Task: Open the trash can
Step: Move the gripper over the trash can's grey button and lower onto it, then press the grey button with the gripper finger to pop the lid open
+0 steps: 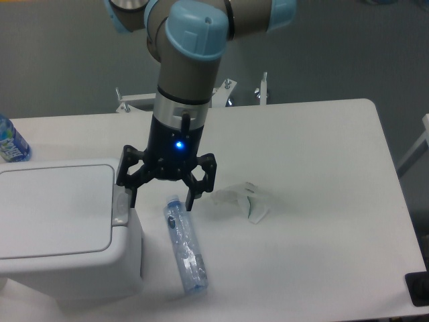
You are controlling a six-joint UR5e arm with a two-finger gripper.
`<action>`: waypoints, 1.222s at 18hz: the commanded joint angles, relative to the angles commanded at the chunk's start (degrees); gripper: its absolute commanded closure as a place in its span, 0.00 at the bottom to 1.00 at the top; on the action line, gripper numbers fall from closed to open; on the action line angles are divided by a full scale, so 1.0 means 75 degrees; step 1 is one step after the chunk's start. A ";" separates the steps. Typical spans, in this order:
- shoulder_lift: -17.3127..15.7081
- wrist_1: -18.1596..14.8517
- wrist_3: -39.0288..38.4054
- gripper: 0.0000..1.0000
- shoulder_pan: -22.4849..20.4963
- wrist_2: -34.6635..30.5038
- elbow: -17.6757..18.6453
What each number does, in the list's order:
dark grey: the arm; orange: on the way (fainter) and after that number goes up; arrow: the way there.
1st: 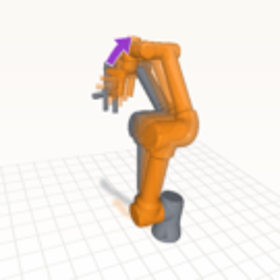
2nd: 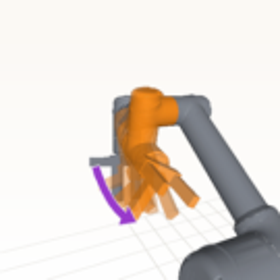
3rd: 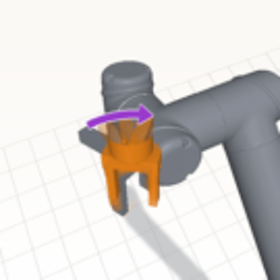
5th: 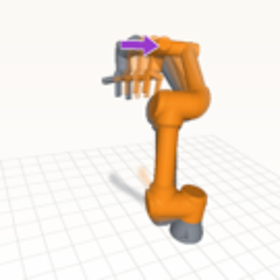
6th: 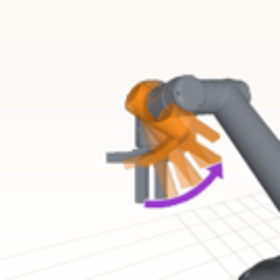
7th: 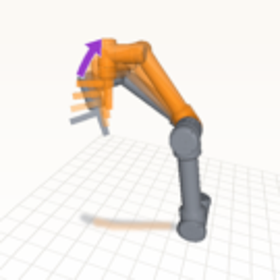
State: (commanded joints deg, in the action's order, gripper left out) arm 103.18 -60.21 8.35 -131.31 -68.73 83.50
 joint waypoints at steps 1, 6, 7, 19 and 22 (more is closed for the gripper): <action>0.0000 0.0000 0.0000 0.00 0.0035 0.0000 0.0000; 0.0023 0.0058 0.0058 0.00 0.0035 -0.0012 0.0116; 0.0023 0.0059 0.0082 0.00 0.0035 -0.0012 0.0140; 0.0082 0.0047 0.0105 0.00 0.0023 -0.0012 -0.0081; 0.0036 0.0059 0.0677 0.00 -0.0104 -0.0128 -0.0550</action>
State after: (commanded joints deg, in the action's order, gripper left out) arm 103.45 -59.76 13.43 -132.09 -69.69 79.37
